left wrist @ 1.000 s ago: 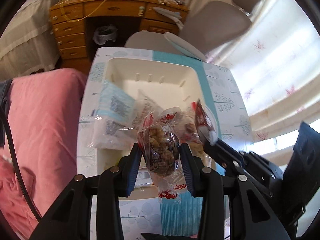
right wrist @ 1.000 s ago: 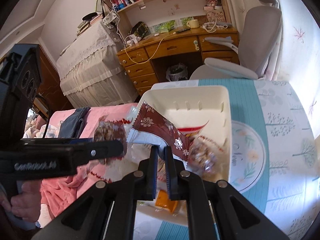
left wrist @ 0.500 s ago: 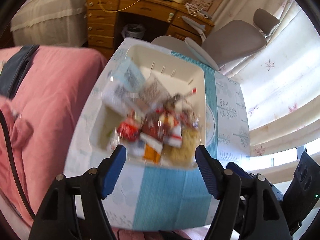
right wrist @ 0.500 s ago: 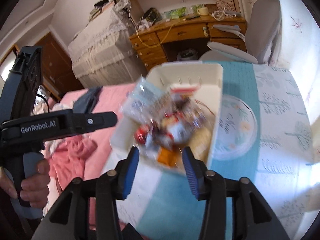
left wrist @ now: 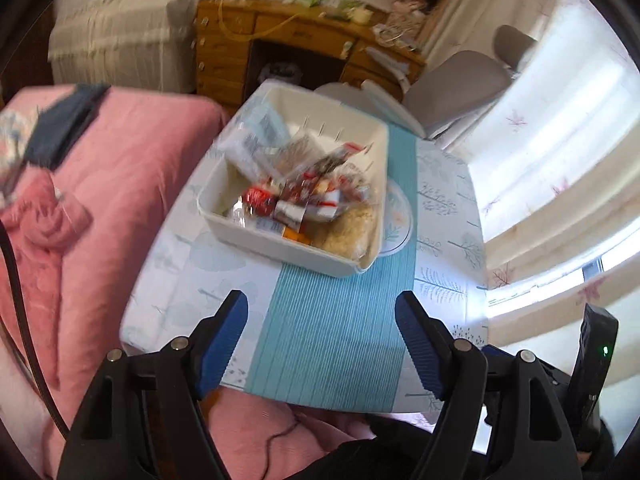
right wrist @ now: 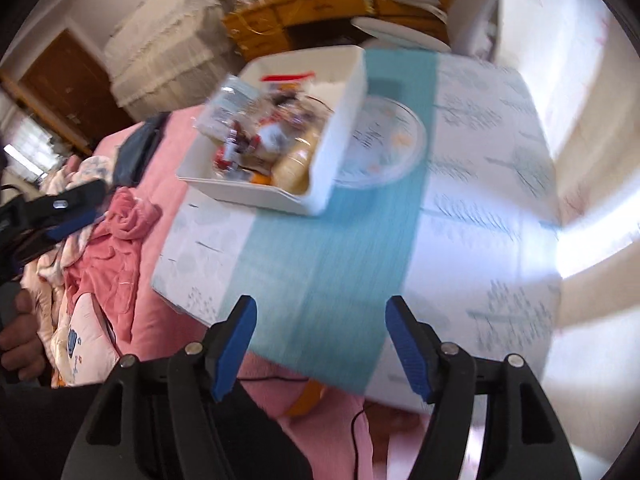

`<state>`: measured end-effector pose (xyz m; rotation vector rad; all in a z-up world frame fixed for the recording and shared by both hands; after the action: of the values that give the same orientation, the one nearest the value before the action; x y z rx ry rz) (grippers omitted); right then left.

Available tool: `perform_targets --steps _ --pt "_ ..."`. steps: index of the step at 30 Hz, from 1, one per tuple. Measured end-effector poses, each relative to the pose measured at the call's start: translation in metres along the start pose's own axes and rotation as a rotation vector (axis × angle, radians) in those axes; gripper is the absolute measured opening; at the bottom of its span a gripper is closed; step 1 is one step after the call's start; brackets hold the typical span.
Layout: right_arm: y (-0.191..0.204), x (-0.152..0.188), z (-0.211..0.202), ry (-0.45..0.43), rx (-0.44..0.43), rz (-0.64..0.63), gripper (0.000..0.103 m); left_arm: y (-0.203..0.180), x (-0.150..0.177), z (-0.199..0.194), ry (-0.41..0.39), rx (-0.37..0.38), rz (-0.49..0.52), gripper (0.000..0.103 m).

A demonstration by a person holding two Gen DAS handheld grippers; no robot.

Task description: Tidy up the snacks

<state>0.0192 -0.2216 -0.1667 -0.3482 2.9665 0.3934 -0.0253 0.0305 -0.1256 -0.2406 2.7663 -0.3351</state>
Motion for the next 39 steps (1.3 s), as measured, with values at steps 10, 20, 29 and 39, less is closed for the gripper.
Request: perform_targets --steps 10,20,29,39 --pt "-0.008 0.013 -0.074 -0.044 0.042 0.153 0.09 -0.066 -0.004 -0.055 -0.1 0.025 0.169 0.093" --pt "0.009 0.031 -0.08 -0.128 0.128 0.134 0.099 -0.078 0.02 -0.04 -0.082 -0.069 0.147 0.103" --pt "0.006 0.029 -0.084 -0.173 0.124 0.136 0.103 -0.071 0.025 -0.034 -0.075 -0.164 0.131 0.103" --pt "0.01 0.028 -0.078 -0.152 0.114 0.126 0.103 -0.074 0.027 -0.036 -0.081 -0.182 0.156 0.103"
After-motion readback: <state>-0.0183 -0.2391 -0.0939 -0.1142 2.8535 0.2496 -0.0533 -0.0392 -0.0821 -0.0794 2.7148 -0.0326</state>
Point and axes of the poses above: each gripper's, at about its wrist camera, not at the fingertips, and z roughly the way its jaws point, y to its left, x to its underside, the point moved 8 cm from there along z, roughly the way its jaws point, and after that the axes turned 9 degrees about y, right-handed, at the moved point
